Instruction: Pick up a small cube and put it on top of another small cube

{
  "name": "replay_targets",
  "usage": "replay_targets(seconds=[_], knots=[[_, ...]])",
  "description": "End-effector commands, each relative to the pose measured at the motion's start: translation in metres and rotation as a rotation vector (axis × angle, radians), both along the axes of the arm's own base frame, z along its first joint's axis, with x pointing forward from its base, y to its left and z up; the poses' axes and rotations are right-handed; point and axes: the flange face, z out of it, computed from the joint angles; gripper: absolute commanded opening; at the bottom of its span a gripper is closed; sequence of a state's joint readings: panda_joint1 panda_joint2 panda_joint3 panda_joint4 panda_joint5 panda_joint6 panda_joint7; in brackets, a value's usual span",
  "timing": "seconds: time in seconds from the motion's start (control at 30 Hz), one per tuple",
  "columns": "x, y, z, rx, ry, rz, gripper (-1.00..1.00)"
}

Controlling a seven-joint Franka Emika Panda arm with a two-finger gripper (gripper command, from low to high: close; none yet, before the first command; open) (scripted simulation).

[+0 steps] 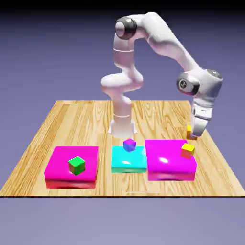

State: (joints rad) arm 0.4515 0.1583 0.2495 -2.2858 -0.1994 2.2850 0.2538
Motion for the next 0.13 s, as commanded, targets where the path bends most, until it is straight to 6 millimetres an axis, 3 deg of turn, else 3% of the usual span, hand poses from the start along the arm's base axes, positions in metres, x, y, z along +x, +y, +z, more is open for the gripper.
replay_targets(seconds=[0.0,0.03,0.1], knots=[[0.0,0.0,0.0,-0.001,-0.002,0.0,1.0],[0.0,0.0,0.0,-0.001,-0.002,0.0,1.0],[0.002,0.005,0.035,-0.002,-0.003,-0.001,1.0]])
